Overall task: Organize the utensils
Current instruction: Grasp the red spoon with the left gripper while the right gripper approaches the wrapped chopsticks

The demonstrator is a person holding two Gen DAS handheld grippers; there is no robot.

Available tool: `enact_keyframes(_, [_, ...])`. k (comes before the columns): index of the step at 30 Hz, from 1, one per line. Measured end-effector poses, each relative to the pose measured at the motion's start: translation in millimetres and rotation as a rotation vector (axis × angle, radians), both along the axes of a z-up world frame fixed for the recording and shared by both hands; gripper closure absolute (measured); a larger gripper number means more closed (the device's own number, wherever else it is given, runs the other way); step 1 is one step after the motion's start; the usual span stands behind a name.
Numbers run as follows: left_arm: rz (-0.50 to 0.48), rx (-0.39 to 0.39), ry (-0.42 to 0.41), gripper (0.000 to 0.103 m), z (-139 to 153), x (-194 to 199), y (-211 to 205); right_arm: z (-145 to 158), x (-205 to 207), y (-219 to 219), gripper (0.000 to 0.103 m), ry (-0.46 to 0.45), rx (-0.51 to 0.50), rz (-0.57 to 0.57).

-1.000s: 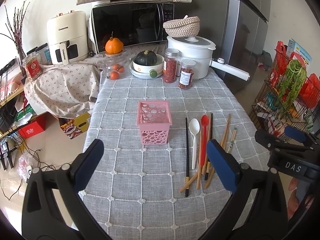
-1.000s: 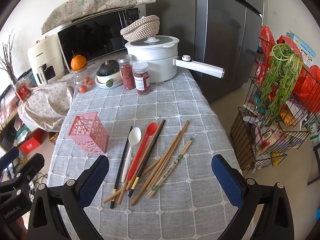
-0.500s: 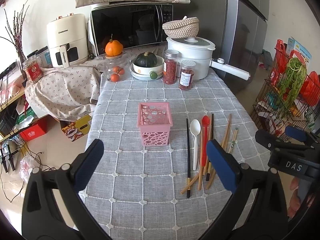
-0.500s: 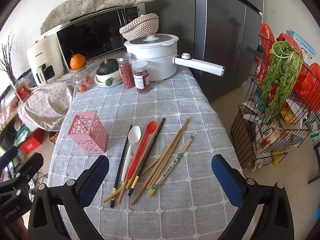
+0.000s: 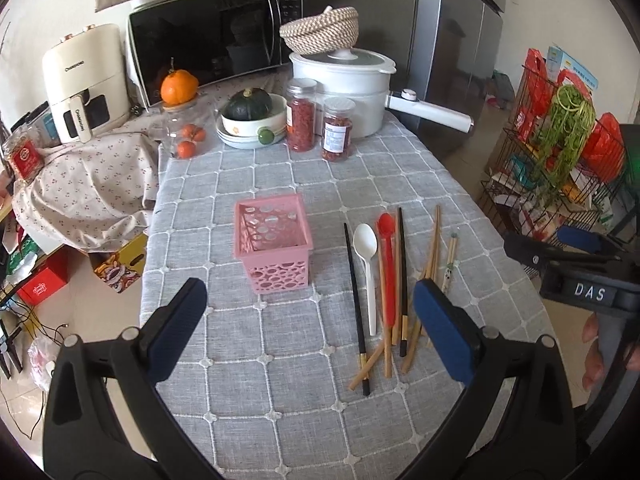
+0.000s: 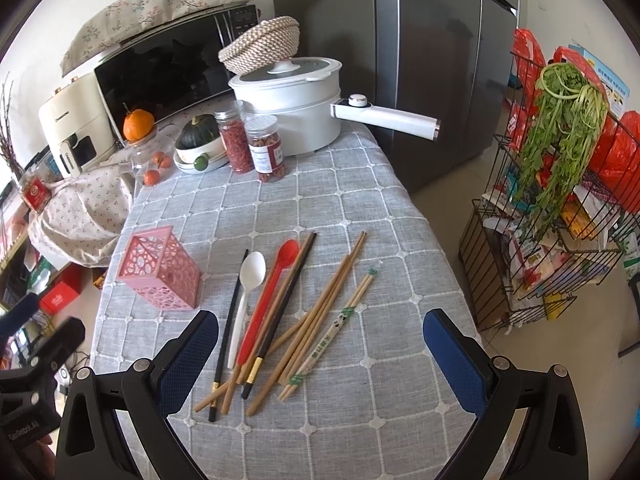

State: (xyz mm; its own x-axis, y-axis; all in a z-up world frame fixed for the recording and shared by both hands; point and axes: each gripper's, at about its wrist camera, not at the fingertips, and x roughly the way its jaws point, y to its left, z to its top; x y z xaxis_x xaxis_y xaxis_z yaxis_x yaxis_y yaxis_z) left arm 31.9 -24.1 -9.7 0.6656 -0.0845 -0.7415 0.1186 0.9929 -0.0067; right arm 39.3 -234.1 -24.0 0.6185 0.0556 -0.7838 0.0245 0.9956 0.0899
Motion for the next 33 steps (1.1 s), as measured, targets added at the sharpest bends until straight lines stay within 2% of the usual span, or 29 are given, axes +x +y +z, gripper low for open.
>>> enact_keyframes(4, [-0.054, 0.027, 0.036, 0.000, -8, 10, -18, -10, 16, -16, 0.000, 0.048, -0.006, -0.027])
enact_keyframes(8, [-0.115, -0.032, 0.128, 0.001, -18, 29, -36, -23, 32, -46, 0.000, 0.119, 0.077, -0.075])
enact_keyframes(11, [-0.146, -0.031, 0.180, 0.001, -25, 45, -54, -32, 43, -68, 0.000, 0.171, 0.110, -0.120])
enact_keyframes(14, [-0.149, 0.004, 0.229, 0.001, -35, 67, -72, -39, 49, -82, 0.000, 0.218, 0.138, -0.129])
enact_keyframes(19, [-0.085, 0.001, 0.341, 0.003, -58, 101, -81, -51, 59, -99, 0.000, 0.259, 0.114, -0.149])
enact_keyframes(21, [-0.065, 0.035, 0.365, 0.013, -69, 115, -84, -55, 62, -107, 0.000, 0.271, 0.114, -0.155])
enact_keyframes(22, [-0.047, 0.053, 0.373, 0.023, -75, 121, -85, -58, 64, -110, 0.000, 0.278, 0.116, -0.160])
enact_keyframes(24, [-0.043, 0.026, 0.408, 0.034, -86, 134, -85, -64, 68, -117, 0.000, 0.291, 0.124, -0.172])
enact_keyframes(26, [-0.043, -0.023, 0.448, 0.057, -96, 145, -86, -70, 71, -122, 0.001, 0.301, 0.135, -0.177])
enact_keyframes(27, [-0.026, -0.030, 0.462, 0.063, -100, 149, -87, -71, 72, -123, 0.004, 0.305, 0.136, -0.176])
enact_keyframes(29, [-0.051, -0.067, 0.501, 0.082, -107, 156, -93, -73, 73, -124, 0.008, 0.313, 0.139, -0.166])
enact_keyframes(31, [-0.068, -0.060, 0.514, 0.088, -113, 161, -100, -74, 74, -123, 0.010, 0.314, 0.145, -0.153])
enact_keyframes(33, [-0.077, -0.048, 0.534, 0.090, -120, 167, -105, -74, 74, -121, 0.010, 0.313, 0.149, -0.145])
